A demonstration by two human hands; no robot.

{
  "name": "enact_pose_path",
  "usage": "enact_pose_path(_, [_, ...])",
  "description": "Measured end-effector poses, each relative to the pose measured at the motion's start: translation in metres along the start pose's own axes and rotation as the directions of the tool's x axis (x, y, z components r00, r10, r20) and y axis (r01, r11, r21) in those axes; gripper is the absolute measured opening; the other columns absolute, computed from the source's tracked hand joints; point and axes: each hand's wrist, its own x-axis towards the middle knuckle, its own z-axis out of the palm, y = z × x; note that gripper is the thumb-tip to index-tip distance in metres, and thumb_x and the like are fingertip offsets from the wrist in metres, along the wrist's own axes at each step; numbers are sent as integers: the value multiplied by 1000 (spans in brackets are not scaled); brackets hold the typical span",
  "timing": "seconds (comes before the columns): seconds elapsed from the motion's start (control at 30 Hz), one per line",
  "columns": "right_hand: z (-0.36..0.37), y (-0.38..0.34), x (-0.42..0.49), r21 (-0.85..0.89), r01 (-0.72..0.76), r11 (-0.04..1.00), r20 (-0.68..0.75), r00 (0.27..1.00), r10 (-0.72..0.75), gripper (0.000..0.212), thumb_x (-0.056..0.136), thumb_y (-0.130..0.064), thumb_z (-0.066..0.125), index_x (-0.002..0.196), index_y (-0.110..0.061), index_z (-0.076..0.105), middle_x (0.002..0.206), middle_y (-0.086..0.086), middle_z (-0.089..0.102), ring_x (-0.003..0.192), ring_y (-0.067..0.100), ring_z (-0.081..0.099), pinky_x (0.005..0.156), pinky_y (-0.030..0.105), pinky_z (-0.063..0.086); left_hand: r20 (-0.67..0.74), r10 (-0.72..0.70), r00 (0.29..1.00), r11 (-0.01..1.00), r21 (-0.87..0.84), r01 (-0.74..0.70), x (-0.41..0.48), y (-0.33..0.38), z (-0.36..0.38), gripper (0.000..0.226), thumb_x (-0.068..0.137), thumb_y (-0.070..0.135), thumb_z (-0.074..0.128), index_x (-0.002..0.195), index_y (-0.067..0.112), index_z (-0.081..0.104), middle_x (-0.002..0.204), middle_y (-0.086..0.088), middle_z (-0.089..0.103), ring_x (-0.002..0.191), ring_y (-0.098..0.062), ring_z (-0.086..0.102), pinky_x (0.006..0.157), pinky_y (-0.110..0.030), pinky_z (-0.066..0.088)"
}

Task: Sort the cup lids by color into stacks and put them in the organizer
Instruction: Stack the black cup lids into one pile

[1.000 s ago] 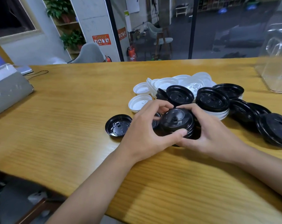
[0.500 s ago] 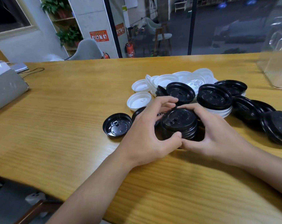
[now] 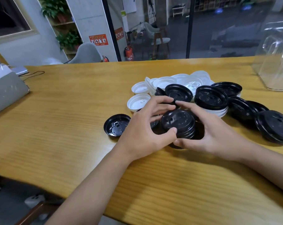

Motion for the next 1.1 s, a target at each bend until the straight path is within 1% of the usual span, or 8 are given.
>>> enact_pose_path(0.3, [-1, -1, 2, 41, 26, 999, 19, 999, -26, 92, 72, -43, 90, 152, -31, 46, 131, -22, 69, 123, 1, 65, 103, 19, 49, 21, -15, 1000, 999, -33, 15, 2, -2, 4, 66, 80, 10, 91, 137, 21, 58, 129, 5, 71, 131, 1, 61, 105, -12, 46])
enact_pose_path(0.47, [-1, 2, 2, 9, 59, 998, 48, 997, -59, 88, 75, -44, 89, 152, -30, 48, 137, -21, 65, 129, 1, 61, 106, 21, 47, 25, -2, 1000, 1000, -11, 2, 2, -5, 4, 74, 76, 13, 94, 140, 22, 57, 129, 6, 71, 132, -1, 60, 111, -19, 46])
enact_pose_path(0.73, [0, 6, 4, -138, 95, 986, 71, 994, -86, 85, 80, -53, 86, 152, -28, 47, 141, -20, 59, 133, 3, 57, 109, 26, 46, 104, -23, 994, 998, 68, 16, 4, -1, 1, 87, 80, 23, 92, 153, 32, 45, 137, 13, 68, 131, 7, 58, 112, -11, 40])
enact_pose_path(0.83, [1, 5, 2, -136, 93, 986, 50, 995, -87, 89, 81, -58, 85, 154, -28, 44, 145, -22, 58, 135, -1, 55, 110, 20, 43, 135, -28, 990, 998, 65, 20, 1, 0, -2, 89, 80, 29, 92, 154, 36, 43, 142, 12, 65, 133, 7, 56, 115, -16, 41])
enact_pose_path(0.9, [2, 5, 2, -146, 85, 986, 37, 996, -81, 93, 80, -65, 79, 157, -27, 41, 148, -23, 55, 137, -7, 51, 111, 12, 38, 131, -24, 991, 999, 28, 21, 3, 0, -8, 77, 83, 37, 88, 150, 35, 50, 143, 12, 65, 136, 4, 55, 117, -24, 43])
enact_pose_path(0.97, [2, 4, 1, -136, 77, 988, 19, 997, -75, 89, 80, -68, 74, 154, -29, 45, 146, -25, 55, 135, -10, 51, 108, 7, 36, 4, 44, 999, 999, 29, -44, 6, -1, -17, 44, 91, 37, 81, 131, 25, 68, 126, 11, 74, 125, -5, 66, 107, -26, 51])
enact_pose_path(1.03, [2, 3, 1, -127, 65, 990, -1, 998, -66, 83, 78, -70, 73, 148, -32, 49, 140, -28, 59, 129, -11, 55, 103, 5, 38, -139, 168, 976, 971, 195, -140, 9, -5, -28, 13, 92, 25, 77, 104, 18, 77, 100, 9, 78, 100, -11, 73, 89, -20, 53])
enact_pose_path(1.1, [3, 2, 2, -116, 49, 992, -16, 999, -51, 83, 77, -71, 73, 146, -31, 52, 135, -28, 62, 126, -10, 58, 102, 7, 41, -135, 239, 962, 904, 393, -169, 9, -14, -40, 8, 88, 18, 82, 93, 18, 76, 88, 11, 76, 88, -8, 71, 80, -11, 45])
